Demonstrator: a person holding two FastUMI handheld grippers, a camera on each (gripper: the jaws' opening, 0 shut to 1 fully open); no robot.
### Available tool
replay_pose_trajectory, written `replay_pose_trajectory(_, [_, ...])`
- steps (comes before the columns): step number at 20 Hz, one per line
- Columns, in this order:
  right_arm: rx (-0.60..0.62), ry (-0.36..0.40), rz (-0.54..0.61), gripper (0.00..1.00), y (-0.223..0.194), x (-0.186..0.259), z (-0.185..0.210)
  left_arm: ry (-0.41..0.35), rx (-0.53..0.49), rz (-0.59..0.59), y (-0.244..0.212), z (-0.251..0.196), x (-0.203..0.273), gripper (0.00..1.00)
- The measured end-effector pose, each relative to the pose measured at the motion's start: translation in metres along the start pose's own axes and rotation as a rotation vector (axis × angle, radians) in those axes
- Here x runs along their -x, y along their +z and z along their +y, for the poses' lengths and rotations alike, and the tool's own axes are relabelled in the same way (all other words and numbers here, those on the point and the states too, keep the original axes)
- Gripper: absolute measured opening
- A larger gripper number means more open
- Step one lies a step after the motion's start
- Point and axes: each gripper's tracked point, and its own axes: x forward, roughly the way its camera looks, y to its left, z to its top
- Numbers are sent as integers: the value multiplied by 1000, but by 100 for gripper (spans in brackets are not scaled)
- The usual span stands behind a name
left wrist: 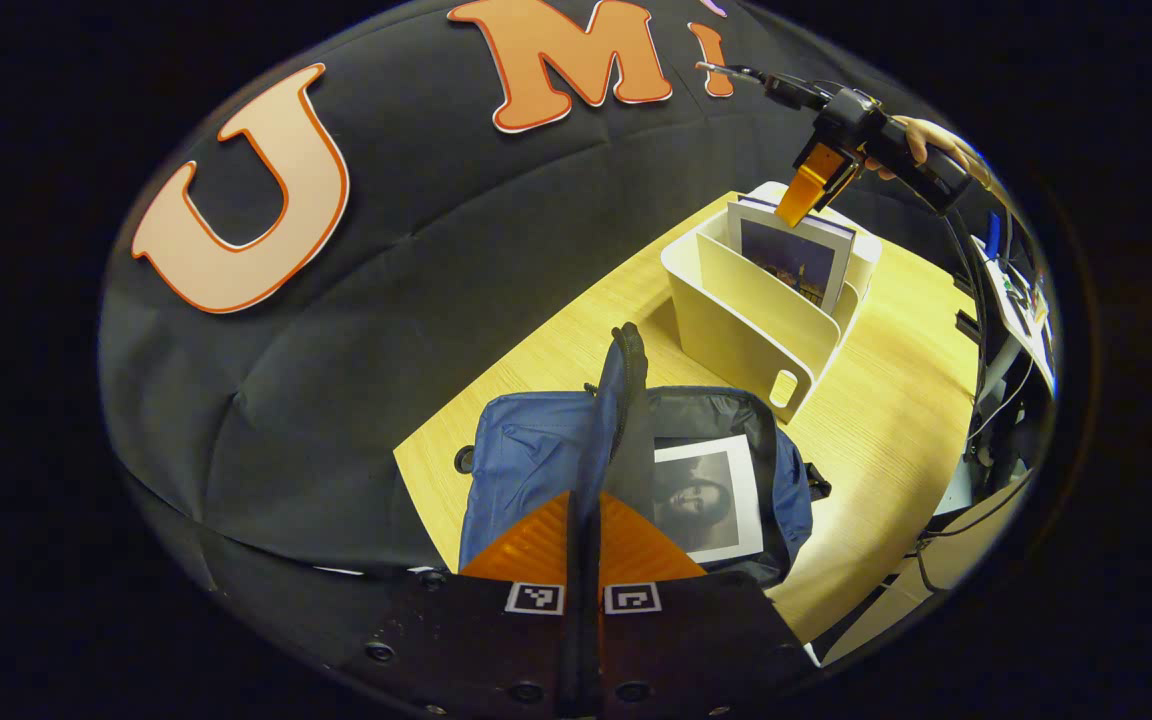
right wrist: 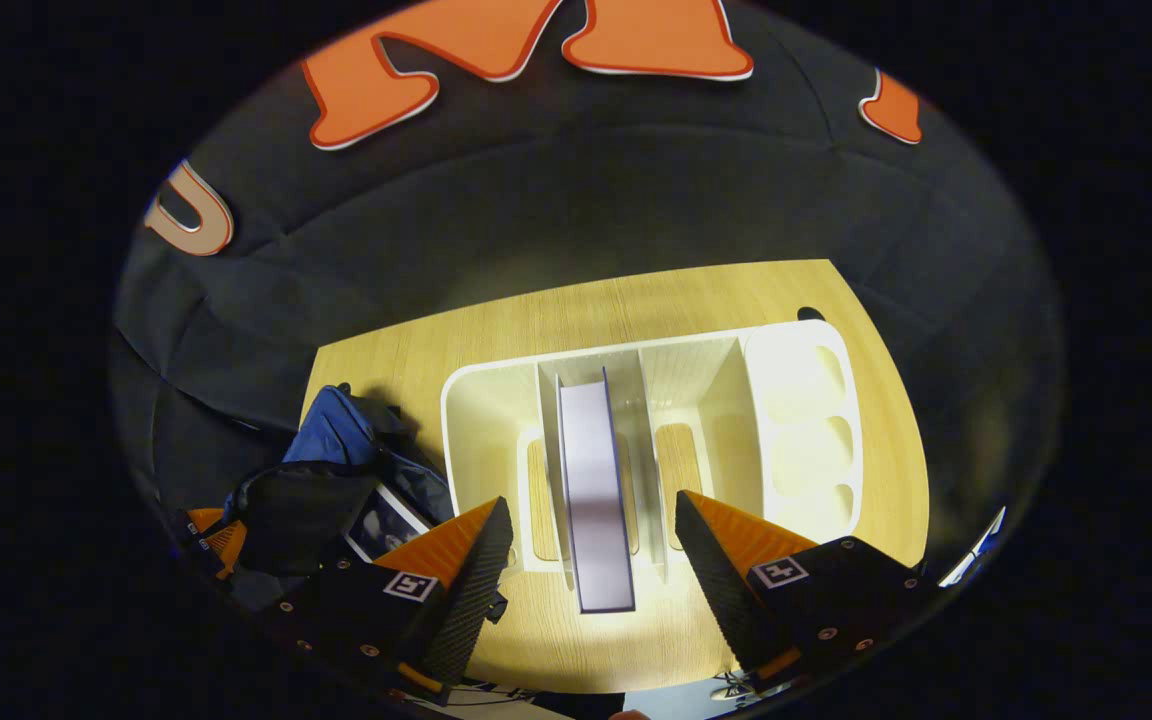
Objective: Open the schoolbag, grab two books from the bookshelf and put them into the schoolbag.
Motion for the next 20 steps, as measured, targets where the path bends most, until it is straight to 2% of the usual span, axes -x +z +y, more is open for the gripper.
replay_pose_trajectory(3, [6, 2, 58, 97, -5, -17, 4, -3, 12, 5, -3, 0, -3, 1])
replay_pose_trajectory(4, [16, 1, 80, 100, -9, -22, 4, -5, 15, 9, -4, 0, -4, 1])
replay_pose_trajectory(10, [49, -42, 191, 93, -17, -36, -9, -12, 24, 19, -6, 1, -9, 1])
replay_pose_trajectory(12, [47, -53, 206, 77, -17, -37, -14, -15, 28, 20, -6, 1, -11, 1])
replay_pose_trajectory(14, [50, -64, 208, 36, -15, -35, -14, -19, 33, 23, -8, 0, -11, 1])
replay_pose_trajectory(17, [75, -75, 210, 31, -19, -38, -17, -22, 32, 25, -8, -1, -10, 1])
replay_pose_trajectory(18, [80, -72, 210, 41, -19, -36, -16, -22, 32, 24, -7, -1, -11, 0])
replay_pose_trajectory(19, [79, -67, 208, 30, -19, -32, -16, -23, 33, 25, -7, -1, -11, 0])
replay_pose_trajectory(20, [77, -61, 202, 41, -19, -28, -15, -25, 33, 25, -7, -2, -11, 1])
